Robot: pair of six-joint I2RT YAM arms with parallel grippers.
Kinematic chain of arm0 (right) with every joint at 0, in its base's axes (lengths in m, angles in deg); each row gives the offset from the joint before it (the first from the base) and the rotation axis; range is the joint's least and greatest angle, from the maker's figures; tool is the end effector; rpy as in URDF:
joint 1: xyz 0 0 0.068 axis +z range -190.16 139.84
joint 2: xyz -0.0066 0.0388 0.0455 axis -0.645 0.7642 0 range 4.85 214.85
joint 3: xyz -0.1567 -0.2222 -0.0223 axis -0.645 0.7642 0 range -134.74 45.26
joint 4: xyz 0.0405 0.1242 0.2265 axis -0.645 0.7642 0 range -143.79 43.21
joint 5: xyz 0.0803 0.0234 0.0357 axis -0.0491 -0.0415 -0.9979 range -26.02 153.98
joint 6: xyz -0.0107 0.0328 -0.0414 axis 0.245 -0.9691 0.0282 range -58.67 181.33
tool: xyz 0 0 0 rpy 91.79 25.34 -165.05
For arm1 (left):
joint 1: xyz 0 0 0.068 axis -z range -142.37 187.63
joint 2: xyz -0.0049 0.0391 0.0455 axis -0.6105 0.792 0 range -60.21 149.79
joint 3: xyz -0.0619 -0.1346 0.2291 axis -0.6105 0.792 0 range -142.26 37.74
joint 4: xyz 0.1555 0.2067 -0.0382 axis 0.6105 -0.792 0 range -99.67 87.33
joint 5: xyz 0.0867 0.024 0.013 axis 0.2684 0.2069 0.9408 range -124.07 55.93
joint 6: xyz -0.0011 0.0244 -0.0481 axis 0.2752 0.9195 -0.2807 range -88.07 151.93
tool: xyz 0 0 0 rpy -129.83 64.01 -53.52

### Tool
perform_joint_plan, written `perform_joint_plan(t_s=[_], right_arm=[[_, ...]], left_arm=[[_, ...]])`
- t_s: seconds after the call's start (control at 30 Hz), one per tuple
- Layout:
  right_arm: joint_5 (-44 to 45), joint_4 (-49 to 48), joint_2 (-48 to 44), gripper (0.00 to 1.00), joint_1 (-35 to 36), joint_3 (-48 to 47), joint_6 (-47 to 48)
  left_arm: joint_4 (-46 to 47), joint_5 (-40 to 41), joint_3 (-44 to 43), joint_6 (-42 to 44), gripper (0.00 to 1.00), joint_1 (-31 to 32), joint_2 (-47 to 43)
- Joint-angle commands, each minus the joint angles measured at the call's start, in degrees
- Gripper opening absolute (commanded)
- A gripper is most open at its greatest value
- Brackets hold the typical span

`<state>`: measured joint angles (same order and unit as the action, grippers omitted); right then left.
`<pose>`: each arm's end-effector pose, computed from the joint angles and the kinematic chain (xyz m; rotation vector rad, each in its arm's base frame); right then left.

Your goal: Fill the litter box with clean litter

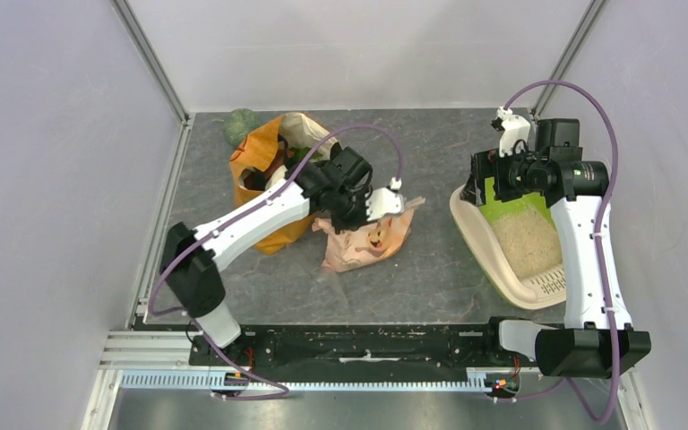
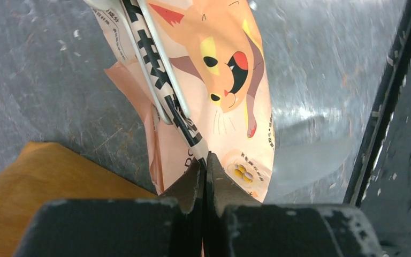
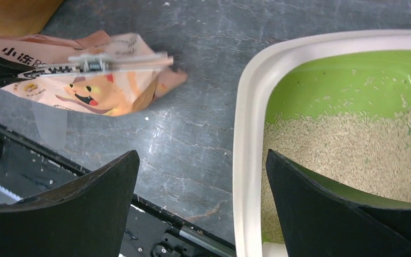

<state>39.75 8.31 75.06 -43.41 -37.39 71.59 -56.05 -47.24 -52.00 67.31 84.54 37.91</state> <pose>0.2264 0.0018 0.3922 -0.3311 2.3524 0.4025 0.2399 -0.2683 0.3027 1.8020 1.9455 -0.3714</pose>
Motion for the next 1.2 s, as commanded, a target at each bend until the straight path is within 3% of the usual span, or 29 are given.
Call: perform_joint_plan(t_s=[0.0,0.17,0.33,0.47,0.67,0.8,0.9,1.03,1.17], right_arm=[[-10.69,1.05,-1.22,0.95,-0.26,-0.06,8.72],[-25.91,0.42,-4.22,0.93,-0.18,4.99,22.42],[-35.46,-6.87,-7.32,0.95,2.53,10.96,31.50],[-34.10,-11.80,-7.25,0.96,10.91,12.34,37.33],[-32.50,-15.99,-4.17,0.97,17.46,15.47,41.25],[-31.71,-16.32,-1.05,0.97,18.81,16.09,42.12],[-30.41,-16.46,0.65,0.97,20.23,16.01,42.75],[-30.31,-17.59,2.43,0.95,21.40,16.07,42.02],[-30.09,-23.16,3.74,0.92,22.75,18.05,39.05]], left_arm=[[6.75,-8.08,7.30,17.62,0.02,0.55,-12.36],[16.03,-9.31,20.08,23.11,0.05,0.55,-21.02],[20.22,-8.18,22.76,21.59,0.20,0.48,-23.37],[20.54,-8.80,23.34,21.27,0.25,0.55,-24.32],[20.17,-8.46,26.24,22.78,0.26,0.55,-25.90],[20.18,-6.63,26.32,21.22,0.47,0.45,-25.90],[18.77,-5.18,25.61,20.03,0.52,0.46,-25.60],[14.67,-2.98,24.53,19.36,0.44,0.46,-23.53],[12.29,-3.98,24.89,19.80,0.24,0.40,-23.09]])
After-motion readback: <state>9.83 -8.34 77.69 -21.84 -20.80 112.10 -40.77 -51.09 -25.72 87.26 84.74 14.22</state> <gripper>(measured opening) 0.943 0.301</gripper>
